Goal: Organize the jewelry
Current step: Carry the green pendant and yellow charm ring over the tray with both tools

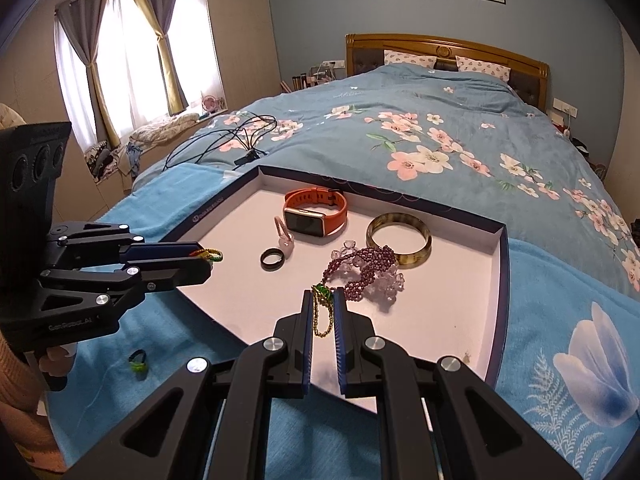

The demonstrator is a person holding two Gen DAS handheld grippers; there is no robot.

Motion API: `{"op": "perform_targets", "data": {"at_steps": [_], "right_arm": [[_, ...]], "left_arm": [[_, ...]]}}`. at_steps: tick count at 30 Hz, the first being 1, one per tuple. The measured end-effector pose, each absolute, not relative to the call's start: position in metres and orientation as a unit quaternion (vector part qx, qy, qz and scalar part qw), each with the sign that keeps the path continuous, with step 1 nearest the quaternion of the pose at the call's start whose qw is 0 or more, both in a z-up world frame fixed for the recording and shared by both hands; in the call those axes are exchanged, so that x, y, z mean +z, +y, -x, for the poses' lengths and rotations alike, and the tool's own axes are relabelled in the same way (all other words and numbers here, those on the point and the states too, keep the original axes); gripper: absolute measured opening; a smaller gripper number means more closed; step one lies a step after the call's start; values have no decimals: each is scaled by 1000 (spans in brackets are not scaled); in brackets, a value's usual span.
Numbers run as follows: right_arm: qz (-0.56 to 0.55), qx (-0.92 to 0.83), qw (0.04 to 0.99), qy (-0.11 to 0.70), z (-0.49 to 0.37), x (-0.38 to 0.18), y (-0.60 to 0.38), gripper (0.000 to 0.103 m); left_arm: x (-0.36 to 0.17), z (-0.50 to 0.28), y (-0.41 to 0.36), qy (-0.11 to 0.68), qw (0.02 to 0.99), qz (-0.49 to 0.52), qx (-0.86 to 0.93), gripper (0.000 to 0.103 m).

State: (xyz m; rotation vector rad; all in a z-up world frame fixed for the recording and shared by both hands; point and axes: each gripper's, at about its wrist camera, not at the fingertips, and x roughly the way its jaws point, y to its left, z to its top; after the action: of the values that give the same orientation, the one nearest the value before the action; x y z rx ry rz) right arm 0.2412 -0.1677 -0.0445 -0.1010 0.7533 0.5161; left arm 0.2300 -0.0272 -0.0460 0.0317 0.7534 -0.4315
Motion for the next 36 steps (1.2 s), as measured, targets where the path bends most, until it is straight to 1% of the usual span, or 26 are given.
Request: {"op": "perform_targets", "data": {"at_steps": [36], "right_arm": [[87,229,880,407,-285,-74,-149,8]], "left_arm": [[-71,-275,-44,403,896,-31,-185,17]]}}
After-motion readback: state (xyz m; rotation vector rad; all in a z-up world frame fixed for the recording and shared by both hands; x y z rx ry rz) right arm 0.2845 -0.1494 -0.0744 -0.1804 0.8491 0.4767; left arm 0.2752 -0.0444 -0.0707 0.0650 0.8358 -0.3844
